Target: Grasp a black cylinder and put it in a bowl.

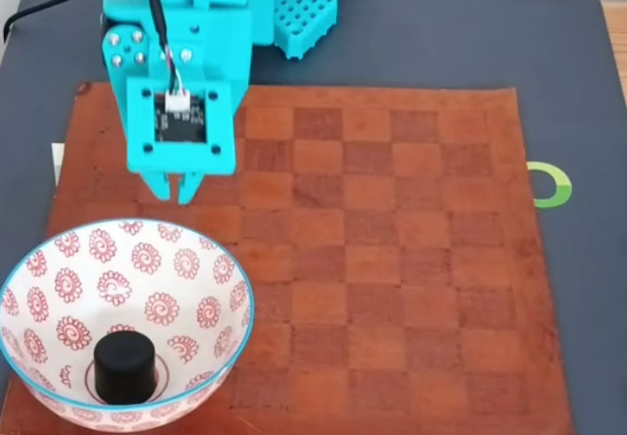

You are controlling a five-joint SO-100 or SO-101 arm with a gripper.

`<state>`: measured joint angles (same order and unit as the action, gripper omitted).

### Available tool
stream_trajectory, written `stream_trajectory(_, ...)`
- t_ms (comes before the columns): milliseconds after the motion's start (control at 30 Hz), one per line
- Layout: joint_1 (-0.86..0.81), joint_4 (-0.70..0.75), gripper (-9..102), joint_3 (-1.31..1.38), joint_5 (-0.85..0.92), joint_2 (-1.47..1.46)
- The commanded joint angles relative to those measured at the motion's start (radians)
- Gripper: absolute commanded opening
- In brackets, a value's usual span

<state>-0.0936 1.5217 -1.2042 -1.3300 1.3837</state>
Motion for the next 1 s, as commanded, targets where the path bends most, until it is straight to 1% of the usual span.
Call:
stream_trajectory(0, 0.020, 0.035, 0, 0.021, -0.011, 0.092)
stream_trajectory(133, 0.025, 0.038, 0, -0.057, -0.060, 0.158)
stream_trajectory(433, 0.077, 0.020, 0, -0.357, -0.155, 0.428)
stream_trajectory(767, 0.170, -0.129, 0, -0.793, -0.265, 0.756)
stream_trajectory(967, 0.212, -0.245, 0, -1.039, -0.336, 0.954)
